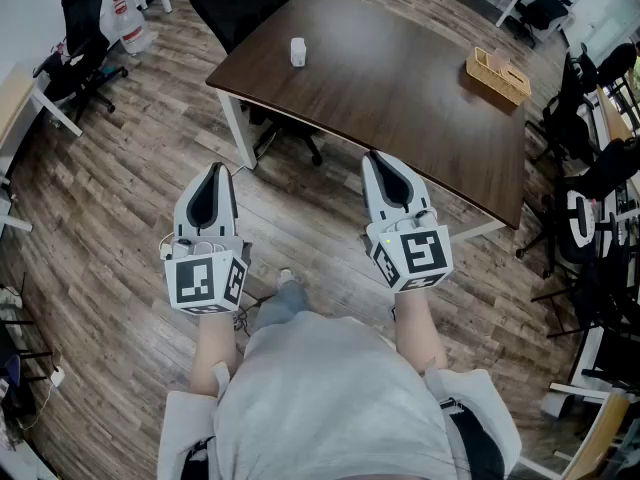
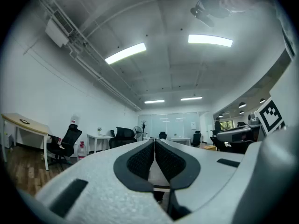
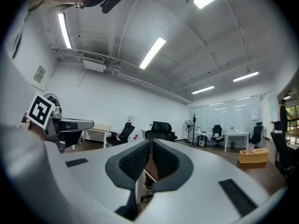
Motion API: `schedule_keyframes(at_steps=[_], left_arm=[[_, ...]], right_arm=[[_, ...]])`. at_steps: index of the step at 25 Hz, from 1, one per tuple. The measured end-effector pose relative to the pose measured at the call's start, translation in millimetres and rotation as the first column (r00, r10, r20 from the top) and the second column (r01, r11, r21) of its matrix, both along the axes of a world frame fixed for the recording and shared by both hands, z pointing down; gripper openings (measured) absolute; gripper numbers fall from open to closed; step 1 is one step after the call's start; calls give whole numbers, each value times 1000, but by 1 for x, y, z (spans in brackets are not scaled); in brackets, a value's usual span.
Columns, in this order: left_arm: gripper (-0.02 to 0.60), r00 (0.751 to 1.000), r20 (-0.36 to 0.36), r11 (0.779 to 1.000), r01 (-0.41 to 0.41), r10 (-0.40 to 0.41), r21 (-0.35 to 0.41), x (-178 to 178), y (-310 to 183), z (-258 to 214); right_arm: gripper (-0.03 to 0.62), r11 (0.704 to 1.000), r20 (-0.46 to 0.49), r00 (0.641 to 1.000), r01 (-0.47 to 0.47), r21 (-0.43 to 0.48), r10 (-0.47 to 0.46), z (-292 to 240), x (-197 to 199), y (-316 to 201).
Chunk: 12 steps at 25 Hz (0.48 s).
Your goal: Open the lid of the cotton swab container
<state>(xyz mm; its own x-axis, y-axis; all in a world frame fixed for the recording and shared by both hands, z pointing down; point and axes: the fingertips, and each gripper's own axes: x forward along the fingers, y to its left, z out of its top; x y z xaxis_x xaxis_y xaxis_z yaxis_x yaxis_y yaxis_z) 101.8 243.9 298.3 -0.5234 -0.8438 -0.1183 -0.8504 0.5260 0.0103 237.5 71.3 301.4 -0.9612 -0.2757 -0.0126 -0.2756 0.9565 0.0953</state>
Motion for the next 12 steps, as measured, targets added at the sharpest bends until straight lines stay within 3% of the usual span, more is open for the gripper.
schedule_keyframes(at_steps=[12], left_arm=[[14, 1000, -6, 1000, 0, 0, 8, -2, -5, 0]], right_arm=[[26, 1000, 0, 1000, -7, -7, 7, 2, 0, -4]])
